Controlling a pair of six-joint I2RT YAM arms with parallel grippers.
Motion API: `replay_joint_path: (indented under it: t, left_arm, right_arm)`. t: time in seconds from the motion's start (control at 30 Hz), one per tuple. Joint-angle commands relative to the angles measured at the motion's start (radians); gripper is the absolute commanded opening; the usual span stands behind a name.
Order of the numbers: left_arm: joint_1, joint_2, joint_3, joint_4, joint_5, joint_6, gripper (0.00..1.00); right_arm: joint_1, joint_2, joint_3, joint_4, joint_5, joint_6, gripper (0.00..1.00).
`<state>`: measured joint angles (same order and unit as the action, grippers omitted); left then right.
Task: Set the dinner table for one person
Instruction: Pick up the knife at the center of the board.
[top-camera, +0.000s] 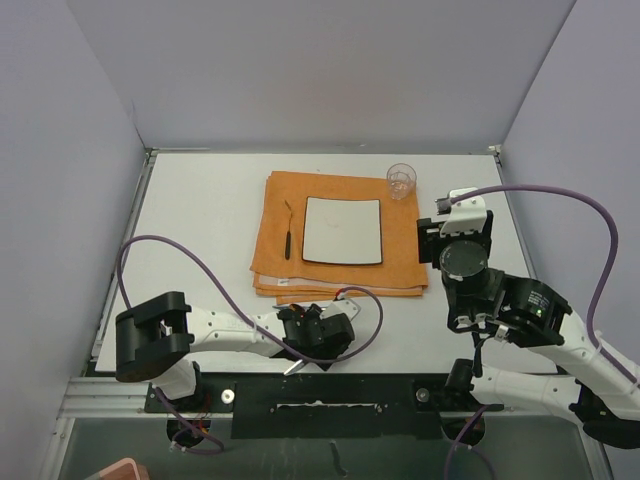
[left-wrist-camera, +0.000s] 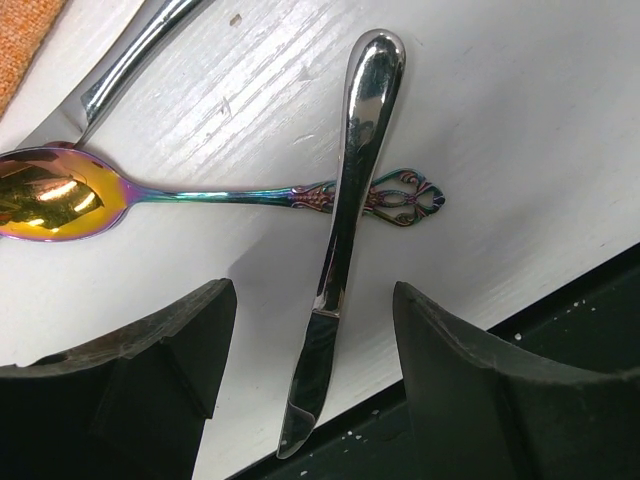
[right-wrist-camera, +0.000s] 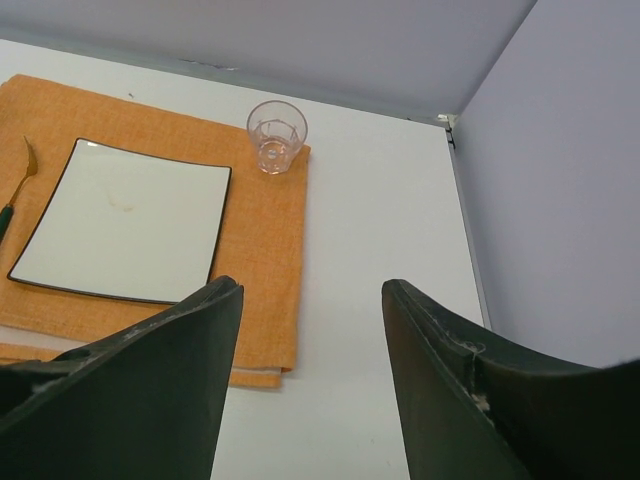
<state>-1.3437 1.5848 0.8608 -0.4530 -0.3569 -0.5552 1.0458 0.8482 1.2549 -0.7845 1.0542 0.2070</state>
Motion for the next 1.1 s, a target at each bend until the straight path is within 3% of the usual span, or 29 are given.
replay_joint_path:
  t: [0.0, 0.13, 0.2, 0.33, 0.47, 0.8, 1.07]
  left_arm:
    - [0.006, -0.027, 0.010, 0.063, 0.013, 0.018, 0.63]
    - [0.009, -0.026, 0.007, 0.070, 0.020, 0.013, 0.62]
    - [0.009, -0.027, 0.003, 0.077, 0.025, 0.010, 0.55]
    - [0.010, -0.024, -0.013, 0.089, 0.036, -0.004, 0.19]
    - [0.011, -0.009, -0.026, 0.092, 0.048, -0.023, 0.00]
    - [0.014, -0.067, -0.008, 0.068, -0.001, -0.042, 0.00]
    - [0.084, -0.302, 0.144, -0.023, -0.199, 0.016, 0.00]
  right_arm:
    - [-0.008, 0.003, 0.034, 0.040, 0.016, -0.011, 0.58]
    - [-0.009, 0.000, 0.022, 0.057, 0.021, -0.025, 0.57]
    - [-0.009, 0.000, 0.019, 0.059, 0.022, -0.021, 0.57]
    - [-0.009, -0.001, 0.019, 0.059, 0.026, -0.018, 0.57]
    - [-0.010, -0.003, 0.024, 0.059, 0.028, -0.020, 0.57]
    - [-0.009, -0.006, 0.006, 0.048, 0.036, -0.006, 0.57]
    - [-0.010, -0.015, -0.021, 0.034, 0.030, 0.029, 0.57]
